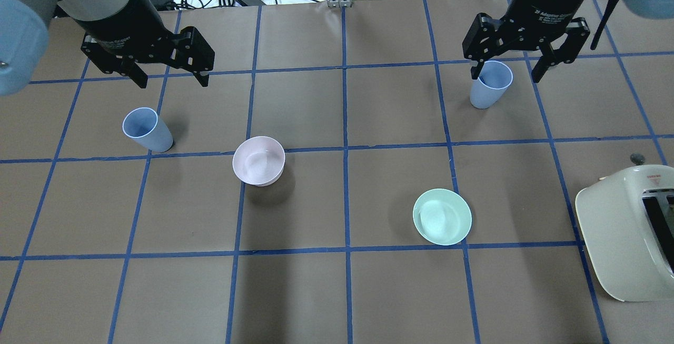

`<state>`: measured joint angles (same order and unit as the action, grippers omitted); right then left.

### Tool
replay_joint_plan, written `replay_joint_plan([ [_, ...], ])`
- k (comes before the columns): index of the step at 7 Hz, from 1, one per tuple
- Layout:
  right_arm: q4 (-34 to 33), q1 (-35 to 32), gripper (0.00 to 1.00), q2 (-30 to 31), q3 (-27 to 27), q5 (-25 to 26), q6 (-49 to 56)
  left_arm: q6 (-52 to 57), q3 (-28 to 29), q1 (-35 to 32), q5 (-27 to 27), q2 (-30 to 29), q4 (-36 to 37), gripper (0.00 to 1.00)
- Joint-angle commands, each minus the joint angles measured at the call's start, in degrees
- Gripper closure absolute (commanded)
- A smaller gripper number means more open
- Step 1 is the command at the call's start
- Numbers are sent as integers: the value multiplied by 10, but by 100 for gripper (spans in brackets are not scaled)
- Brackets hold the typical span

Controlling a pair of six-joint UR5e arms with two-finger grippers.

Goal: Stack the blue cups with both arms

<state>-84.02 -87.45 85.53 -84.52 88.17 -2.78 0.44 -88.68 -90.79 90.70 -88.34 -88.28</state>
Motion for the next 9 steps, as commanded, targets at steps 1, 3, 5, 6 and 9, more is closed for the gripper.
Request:
replay_joint_plan([
  [1,-3,0,0,-1,0,9,1,0,-1,0,0,0,0,0],
  [3,-7,1,0,-5,4,9,4,0,-4,0,0,0,0,0],
  [5,-7,4,0,-8,4,8,6,0,-4,0,1,2,0,0],
  [6,-16,7,0,-9,3,8,7,1,-6,0,0,4,0,0],
  [9,-17,7,0,-10,6,9,5,-1,-8,-1,3,4,0,0],
])
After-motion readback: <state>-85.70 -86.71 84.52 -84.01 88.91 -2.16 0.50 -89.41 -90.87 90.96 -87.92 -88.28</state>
